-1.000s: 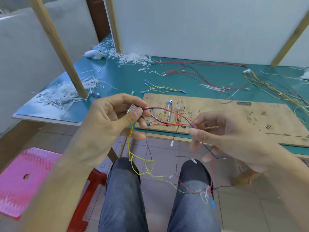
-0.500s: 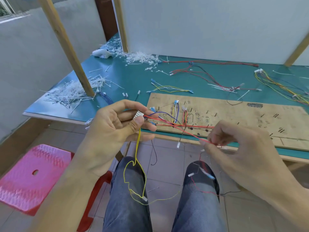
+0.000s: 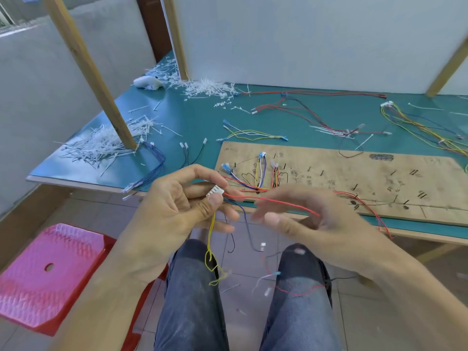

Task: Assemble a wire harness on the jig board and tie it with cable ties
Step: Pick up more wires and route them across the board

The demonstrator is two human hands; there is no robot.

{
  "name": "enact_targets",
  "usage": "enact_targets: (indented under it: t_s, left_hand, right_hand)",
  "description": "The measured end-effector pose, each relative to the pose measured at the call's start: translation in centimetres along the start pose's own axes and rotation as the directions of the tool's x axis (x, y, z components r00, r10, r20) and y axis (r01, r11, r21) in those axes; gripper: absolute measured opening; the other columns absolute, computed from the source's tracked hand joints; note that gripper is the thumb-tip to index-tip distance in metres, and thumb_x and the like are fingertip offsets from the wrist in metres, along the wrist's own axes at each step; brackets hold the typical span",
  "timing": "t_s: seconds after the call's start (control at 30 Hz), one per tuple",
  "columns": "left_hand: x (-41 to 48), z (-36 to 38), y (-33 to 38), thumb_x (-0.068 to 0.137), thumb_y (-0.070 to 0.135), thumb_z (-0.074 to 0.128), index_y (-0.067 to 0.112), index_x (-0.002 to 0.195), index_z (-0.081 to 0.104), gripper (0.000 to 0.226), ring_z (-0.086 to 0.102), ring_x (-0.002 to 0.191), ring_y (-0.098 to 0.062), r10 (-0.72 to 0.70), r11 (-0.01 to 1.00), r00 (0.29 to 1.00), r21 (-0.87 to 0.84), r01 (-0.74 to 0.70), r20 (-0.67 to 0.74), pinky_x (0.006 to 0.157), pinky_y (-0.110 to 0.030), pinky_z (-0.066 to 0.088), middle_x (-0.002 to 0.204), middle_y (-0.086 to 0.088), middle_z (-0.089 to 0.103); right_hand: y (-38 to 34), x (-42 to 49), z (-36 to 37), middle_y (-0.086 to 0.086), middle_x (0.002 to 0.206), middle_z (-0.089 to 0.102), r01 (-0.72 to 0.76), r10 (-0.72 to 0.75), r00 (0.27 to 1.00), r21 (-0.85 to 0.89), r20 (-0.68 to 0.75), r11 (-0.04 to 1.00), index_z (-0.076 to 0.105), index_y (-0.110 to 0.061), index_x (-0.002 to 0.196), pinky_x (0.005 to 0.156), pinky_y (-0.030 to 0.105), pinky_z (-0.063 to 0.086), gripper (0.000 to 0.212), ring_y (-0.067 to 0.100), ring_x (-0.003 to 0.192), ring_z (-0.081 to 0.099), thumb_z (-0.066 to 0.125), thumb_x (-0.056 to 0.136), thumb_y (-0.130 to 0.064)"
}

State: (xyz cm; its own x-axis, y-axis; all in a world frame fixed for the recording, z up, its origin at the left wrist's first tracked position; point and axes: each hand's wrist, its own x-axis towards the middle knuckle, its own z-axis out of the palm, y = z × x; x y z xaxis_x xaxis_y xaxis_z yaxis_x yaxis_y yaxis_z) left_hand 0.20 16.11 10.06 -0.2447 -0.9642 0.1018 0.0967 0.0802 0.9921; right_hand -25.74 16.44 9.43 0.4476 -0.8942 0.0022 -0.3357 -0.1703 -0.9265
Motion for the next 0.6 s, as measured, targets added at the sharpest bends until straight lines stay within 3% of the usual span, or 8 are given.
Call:
enact_targets:
  t_s: [0.07, 0.13, 0.2, 0.3, 0.33, 0.4, 0.5, 0.6]
  left_hand:
    - [0.2, -0.2, -0.3, 0.093, 0.006, 0.064, -0.001, 0.109, 0.061, 0.018, 0.071, 0.079, -0.030, -0.002, 1.000, 1.000, -0.019, 0.002, 0.001, 0.067, -0.040, 0.062, 0.111, -0.024, 0.075]
    - [0.2, -0.6, -0.7, 0.094, 0.006, 0.064, 0.000, 0.108, 0.061, 0.016, 0.070, 0.079, -0.029, -0.014, 0.999, 1.000, -0.052, 0.015, 0.007, 0.066, -0.038, 0.061, 0.113, -0.026, 0.073]
    - [0.1, -0.8, -1.1, 0.095, 0.004, 0.066, 0.002, 0.107, 0.062, 0.013, 0.069, 0.078, -0.029, -0.029, 0.993, 0.999, -0.114, 0.033, 0.036, 0.065, -0.037, 0.060, 0.113, -0.029, 0.072]
    - [-0.1, -1.0, -1.7, 0.097, 0.007, 0.068, 0.004, 0.108, 0.063, 0.012, 0.068, 0.079, -0.029, -0.021, 0.979, 0.993, -0.199, 0.045, 0.117, 0.063, -0.035, 0.059, 0.113, -0.030, 0.070]
    - [0.0, -1.1, -1.8, 0.098, 0.007, 0.068, 0.003, 0.109, 0.062, 0.013, 0.068, 0.080, -0.029, -0.013, 0.976, 0.990, -0.213, 0.043, 0.137, 0.063, -0.034, 0.058, 0.113, -0.031, 0.069]
    - [-0.1, -1.3, -2.2, 0.098, 0.009, 0.068, 0.002, 0.110, 0.062, 0.016, 0.068, 0.081, -0.029, -0.012, 0.974, 0.989, -0.220, 0.046, 0.151, 0.063, -0.033, 0.057, 0.114, -0.031, 0.068]
    - [0.0, -1.9, -3.2, 0.095, 0.009, 0.072, 0.003, 0.106, 0.066, 0.014, 0.069, 0.083, -0.028, -0.041, 0.994, 0.996, -0.099, 0.049, 0.073, 0.064, -0.035, 0.059, 0.116, -0.028, 0.070]
    - [0.5, -2.4, -4.4, 0.089, 0.003, 0.075, 0.004, 0.099, 0.072, 0.010, 0.071, 0.082, -0.032, -0.087, 0.994, 0.994, 0.060, 0.090, -0.061, 0.069, -0.039, 0.062, 0.098, -0.022, 0.071]
  right_hand:
    - [0.4, 0.5, 0.8, -0.003, 0.109, 0.080, -0.008, -0.001, 0.995, 0.093, 0.095, 0.996, 0.072, -0.032, 0.115, 0.102, 0.055, 0.054, 0.027, 0.014, 0.113, 0.073, 0.070, 0.097, -0.051]
    - [0.7, 0.8, 1.3, -0.002, 0.105, 0.080, -0.012, 0.000, 0.997, 0.148, 0.082, 0.989, 0.073, -0.032, 0.116, 0.103, 0.051, 0.053, 0.030, 0.016, 0.109, 0.074, 0.071, 0.095, -0.054]
    - [1.1, 1.3, 1.9, -0.009, 0.112, 0.077, 0.024, -0.025, 1.000, 0.084, 0.007, 0.996, 0.073, -0.036, 0.117, 0.098, 0.046, 0.056, 0.029, 0.013, 0.108, 0.072, 0.072, 0.094, -0.054]
    - [1.3, 2.1, 3.0, -0.017, 0.115, 0.070, 0.112, -0.112, 0.994, -0.027, 0.003, 0.993, 0.072, -0.033, 0.119, 0.090, 0.025, 0.055, 0.021, 0.010, 0.103, 0.069, 0.071, 0.100, -0.041]
    - [1.3, 2.2, 3.3, -0.017, 0.107, 0.070, 0.132, -0.131, 0.990, -0.021, 0.047, 0.991, 0.072, -0.030, 0.117, 0.081, 0.014, 0.051, 0.016, 0.005, 0.093, 0.068, 0.069, 0.103, -0.035]
    - [1.5, 2.1, 3.8, -0.015, 0.088, 0.068, 0.112, -0.114, 0.986, 0.022, 0.118, 0.993, 0.073, -0.024, 0.107, 0.068, 0.005, 0.044, 0.013, 0.001, 0.076, 0.062, 0.063, 0.106, -0.032]
    - [2.2, 1.7, 3.6, -0.006, 0.068, 0.067, 0.076, -0.079, 0.994, 0.041, 0.074, 0.996, 0.073, -0.024, 0.089, 0.063, 0.009, 0.039, 0.027, 0.002, 0.063, 0.056, 0.059, 0.107, -0.040]
    - [3.0, 1.9, 2.9, -0.003, 0.057, 0.063, 0.017, -0.017, 0.999, -0.006, 0.039, 1.000, 0.074, -0.024, 0.087, 0.058, 0.011, 0.038, 0.028, 0.002, 0.052, 0.051, 0.061, 0.105, -0.042]
